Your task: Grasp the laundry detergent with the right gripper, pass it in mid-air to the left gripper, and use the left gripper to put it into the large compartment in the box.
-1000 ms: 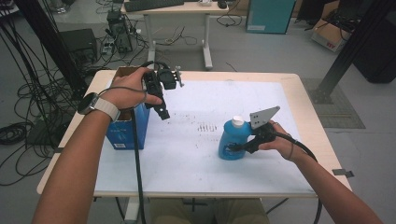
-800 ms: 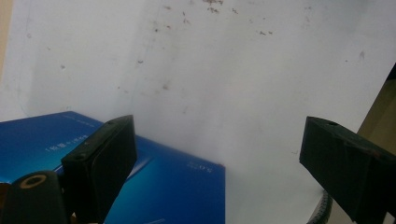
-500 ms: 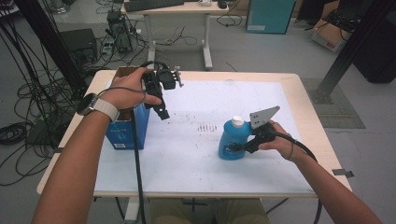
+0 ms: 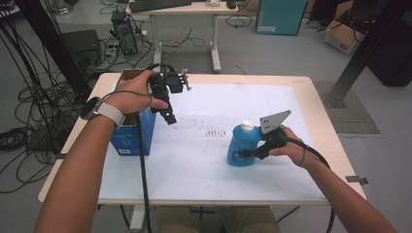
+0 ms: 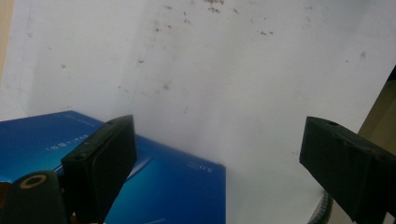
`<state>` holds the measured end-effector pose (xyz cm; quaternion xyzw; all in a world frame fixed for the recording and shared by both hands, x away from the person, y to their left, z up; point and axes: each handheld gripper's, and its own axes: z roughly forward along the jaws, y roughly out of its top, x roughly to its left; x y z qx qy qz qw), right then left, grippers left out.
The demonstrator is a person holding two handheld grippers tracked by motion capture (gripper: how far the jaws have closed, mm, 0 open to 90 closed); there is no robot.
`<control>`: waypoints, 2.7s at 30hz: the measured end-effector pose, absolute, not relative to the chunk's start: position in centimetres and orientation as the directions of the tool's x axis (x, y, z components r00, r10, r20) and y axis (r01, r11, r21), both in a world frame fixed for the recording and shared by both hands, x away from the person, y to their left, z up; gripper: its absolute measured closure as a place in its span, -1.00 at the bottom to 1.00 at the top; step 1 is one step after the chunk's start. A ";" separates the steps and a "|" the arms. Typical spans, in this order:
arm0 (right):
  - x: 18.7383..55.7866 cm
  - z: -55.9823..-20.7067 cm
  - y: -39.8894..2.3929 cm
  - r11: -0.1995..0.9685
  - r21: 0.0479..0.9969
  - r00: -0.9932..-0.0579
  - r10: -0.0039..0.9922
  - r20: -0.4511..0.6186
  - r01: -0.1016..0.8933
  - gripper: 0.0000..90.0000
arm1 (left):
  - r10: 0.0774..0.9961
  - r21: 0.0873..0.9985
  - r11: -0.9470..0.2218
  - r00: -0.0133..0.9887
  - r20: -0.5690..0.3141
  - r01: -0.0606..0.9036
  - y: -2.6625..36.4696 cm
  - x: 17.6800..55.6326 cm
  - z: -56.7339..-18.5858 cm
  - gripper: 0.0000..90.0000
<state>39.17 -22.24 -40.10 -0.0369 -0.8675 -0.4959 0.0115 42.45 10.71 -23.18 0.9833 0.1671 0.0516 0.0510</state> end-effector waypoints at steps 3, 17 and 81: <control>39.2 -40.1 -22.2 0.506 0.859 -0.997 0.052 0.057 0.075 -0.04 | 0.332 0.114 -0.940 0.940 0.084 0.322 10.7 42.4 -23.2 -0.74; 39.2 -40.1 -22.2 0.505 0.860 -0.997 0.053 0.058 0.077 -0.04 | 0.336 0.119 -0.938 0.938 0.085 0.325 10.6 42.4 -23.2 -0.74; 39.2 -40.1 -22.2 0.504 0.860 -0.997 0.052 0.063 0.080 -0.04 | 0.318 0.103 -0.945 0.944 0.083 0.309 10.5 42.6 -23.2 -0.74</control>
